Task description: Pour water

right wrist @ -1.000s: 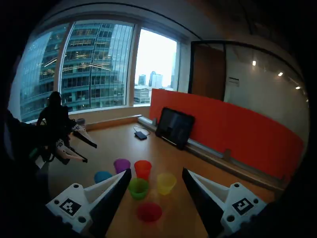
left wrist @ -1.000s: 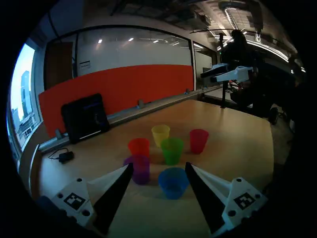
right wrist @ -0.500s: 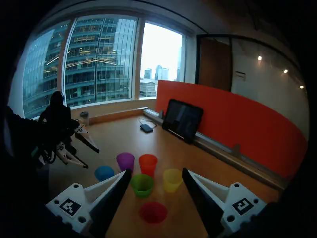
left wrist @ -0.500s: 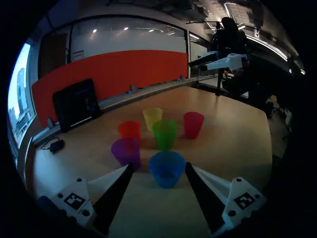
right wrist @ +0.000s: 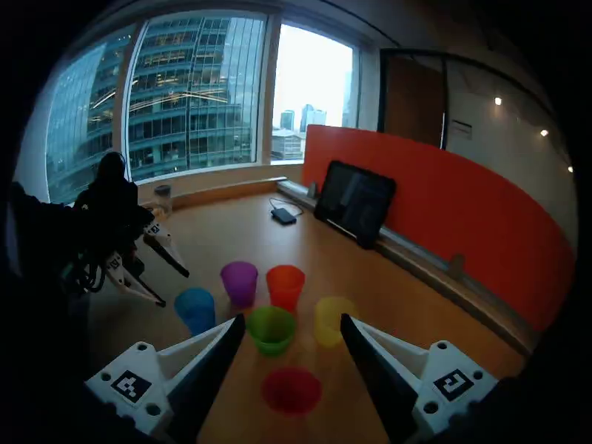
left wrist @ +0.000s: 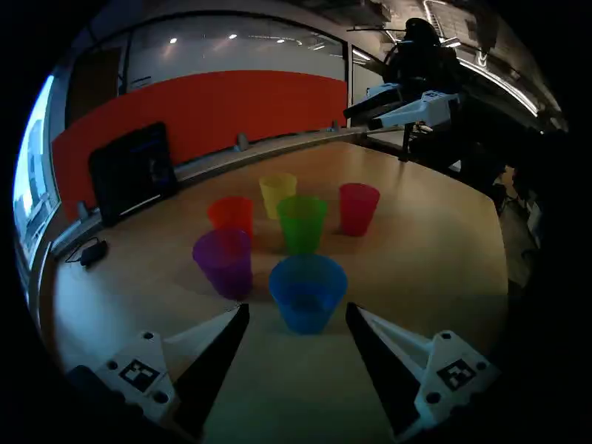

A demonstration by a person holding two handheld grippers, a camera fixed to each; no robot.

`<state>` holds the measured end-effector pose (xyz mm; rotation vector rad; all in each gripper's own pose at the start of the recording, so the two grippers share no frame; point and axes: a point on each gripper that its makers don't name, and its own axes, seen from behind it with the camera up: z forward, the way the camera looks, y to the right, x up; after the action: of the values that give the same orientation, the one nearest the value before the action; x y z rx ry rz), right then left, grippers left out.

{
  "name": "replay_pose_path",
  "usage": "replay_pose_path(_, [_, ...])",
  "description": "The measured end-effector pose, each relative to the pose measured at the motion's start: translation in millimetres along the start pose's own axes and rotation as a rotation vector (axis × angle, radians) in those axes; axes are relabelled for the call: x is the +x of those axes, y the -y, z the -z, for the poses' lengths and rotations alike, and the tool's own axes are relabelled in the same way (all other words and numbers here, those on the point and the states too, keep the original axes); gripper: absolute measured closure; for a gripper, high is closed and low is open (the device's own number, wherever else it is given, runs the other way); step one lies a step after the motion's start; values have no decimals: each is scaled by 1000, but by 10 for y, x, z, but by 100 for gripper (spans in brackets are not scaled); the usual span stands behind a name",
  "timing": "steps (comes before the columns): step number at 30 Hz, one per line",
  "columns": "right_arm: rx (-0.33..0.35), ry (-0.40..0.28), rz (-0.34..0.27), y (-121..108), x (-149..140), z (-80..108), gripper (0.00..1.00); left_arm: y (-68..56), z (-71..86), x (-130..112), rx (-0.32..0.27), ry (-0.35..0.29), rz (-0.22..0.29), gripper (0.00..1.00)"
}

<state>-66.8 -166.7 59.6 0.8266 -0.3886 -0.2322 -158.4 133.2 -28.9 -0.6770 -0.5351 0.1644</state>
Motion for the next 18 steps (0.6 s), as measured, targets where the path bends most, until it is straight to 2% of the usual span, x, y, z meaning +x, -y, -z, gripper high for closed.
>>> replay_pose_path(18, [52,111,6,47,-341,-325,0,-85,-328,-120,-60,53,18,3])
